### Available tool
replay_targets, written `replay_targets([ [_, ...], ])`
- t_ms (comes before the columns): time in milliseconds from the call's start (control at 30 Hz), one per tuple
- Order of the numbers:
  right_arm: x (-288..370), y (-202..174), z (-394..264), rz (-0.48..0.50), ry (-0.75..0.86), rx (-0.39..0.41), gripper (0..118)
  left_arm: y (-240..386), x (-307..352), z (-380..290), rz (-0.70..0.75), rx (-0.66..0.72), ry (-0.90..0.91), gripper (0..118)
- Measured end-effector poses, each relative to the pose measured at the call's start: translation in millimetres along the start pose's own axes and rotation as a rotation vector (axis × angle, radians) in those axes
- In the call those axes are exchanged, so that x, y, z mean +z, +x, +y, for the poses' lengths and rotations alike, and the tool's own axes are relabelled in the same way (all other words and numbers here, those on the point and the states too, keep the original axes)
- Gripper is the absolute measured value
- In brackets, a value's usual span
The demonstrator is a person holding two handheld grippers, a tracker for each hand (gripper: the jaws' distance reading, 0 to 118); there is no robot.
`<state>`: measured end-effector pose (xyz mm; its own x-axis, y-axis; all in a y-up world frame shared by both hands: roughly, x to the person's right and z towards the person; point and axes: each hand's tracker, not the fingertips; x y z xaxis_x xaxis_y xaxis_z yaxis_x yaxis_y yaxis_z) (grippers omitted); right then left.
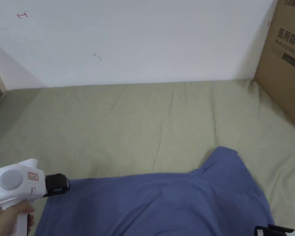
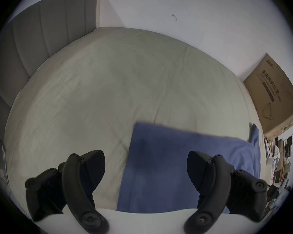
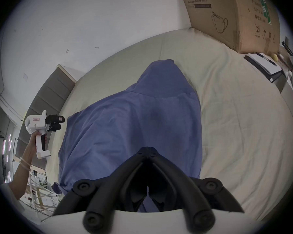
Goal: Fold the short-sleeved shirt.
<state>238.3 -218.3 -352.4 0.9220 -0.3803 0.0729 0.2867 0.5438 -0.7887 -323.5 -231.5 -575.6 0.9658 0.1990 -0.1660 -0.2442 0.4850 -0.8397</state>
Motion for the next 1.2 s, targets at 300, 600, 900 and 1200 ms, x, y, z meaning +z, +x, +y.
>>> replay_targets([
  [300, -29, 16, 15, -0.014, -0.041, -0.035, 0, 25, -51, 2, 0.159, -0.102, -0.043, 80],
  [600, -78, 39, 108, -0.141, -0.027, -0.003, 109, 11, -36, 10, 0.113, -0.120, -0.052, 7],
  [900, -172, 53, 146, -0.393, -0.245, 0.129, 48, 19, -43, 8, 0.143, -0.156, -0.043, 4],
  [1200, -146, 45, 166, -0.286, -0.251, 0.097, 0, 21, -22, 12, 0.125, -0.168, -0.044, 3],
])
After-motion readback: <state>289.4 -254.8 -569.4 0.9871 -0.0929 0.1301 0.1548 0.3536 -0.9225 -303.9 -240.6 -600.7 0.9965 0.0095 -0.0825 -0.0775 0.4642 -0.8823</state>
